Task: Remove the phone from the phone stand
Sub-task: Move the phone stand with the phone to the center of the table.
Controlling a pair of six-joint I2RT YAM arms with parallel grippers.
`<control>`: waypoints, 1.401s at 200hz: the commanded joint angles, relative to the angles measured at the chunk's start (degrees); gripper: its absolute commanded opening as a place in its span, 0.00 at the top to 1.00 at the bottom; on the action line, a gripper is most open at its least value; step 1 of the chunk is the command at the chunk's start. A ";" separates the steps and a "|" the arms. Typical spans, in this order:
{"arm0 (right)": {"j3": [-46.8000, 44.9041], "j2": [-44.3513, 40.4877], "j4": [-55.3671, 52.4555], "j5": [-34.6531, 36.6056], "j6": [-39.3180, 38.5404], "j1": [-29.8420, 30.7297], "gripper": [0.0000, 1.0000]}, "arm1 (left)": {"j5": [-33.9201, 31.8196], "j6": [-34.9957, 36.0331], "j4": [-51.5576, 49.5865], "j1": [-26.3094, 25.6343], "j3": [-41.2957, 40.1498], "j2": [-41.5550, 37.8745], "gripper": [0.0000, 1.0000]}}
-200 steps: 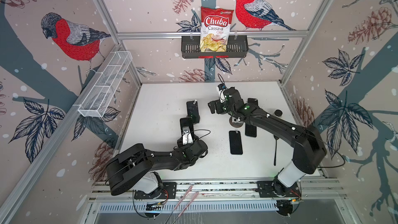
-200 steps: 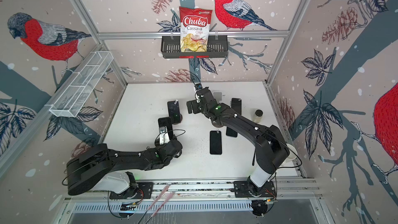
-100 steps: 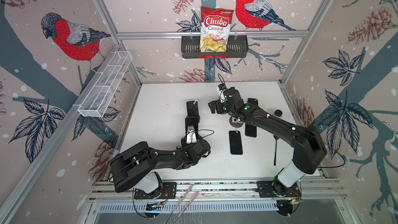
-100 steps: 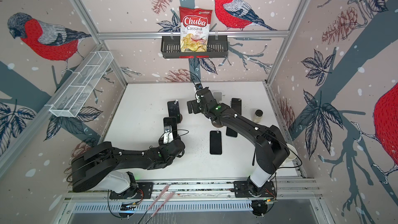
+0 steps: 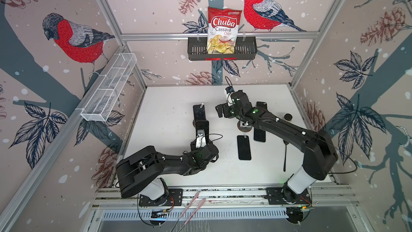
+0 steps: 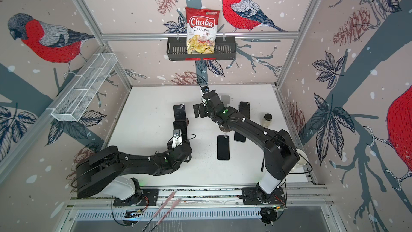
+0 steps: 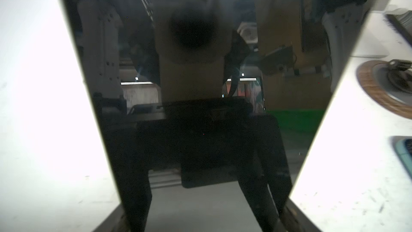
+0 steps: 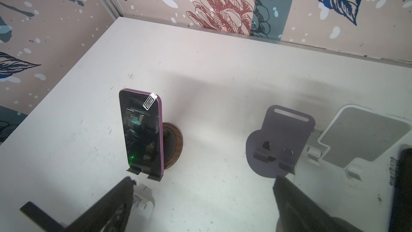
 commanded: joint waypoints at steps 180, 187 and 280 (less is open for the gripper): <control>0.96 0.34 -1.60 2.23 -0.67 0.56 0.01 | 6.25 3.66 10.56 -0.28 5.25 7.86 0.39; 1.03 0.36 -1.57 2.26 -0.77 0.55 0.01 | 6.25 3.68 9.95 -0.28 5.37 7.97 0.38; 1.39 1.59 -1.25 1.58 -0.55 0.67 0.01 | 5.95 5.14 7.42 -0.37 5.12 8.12 0.30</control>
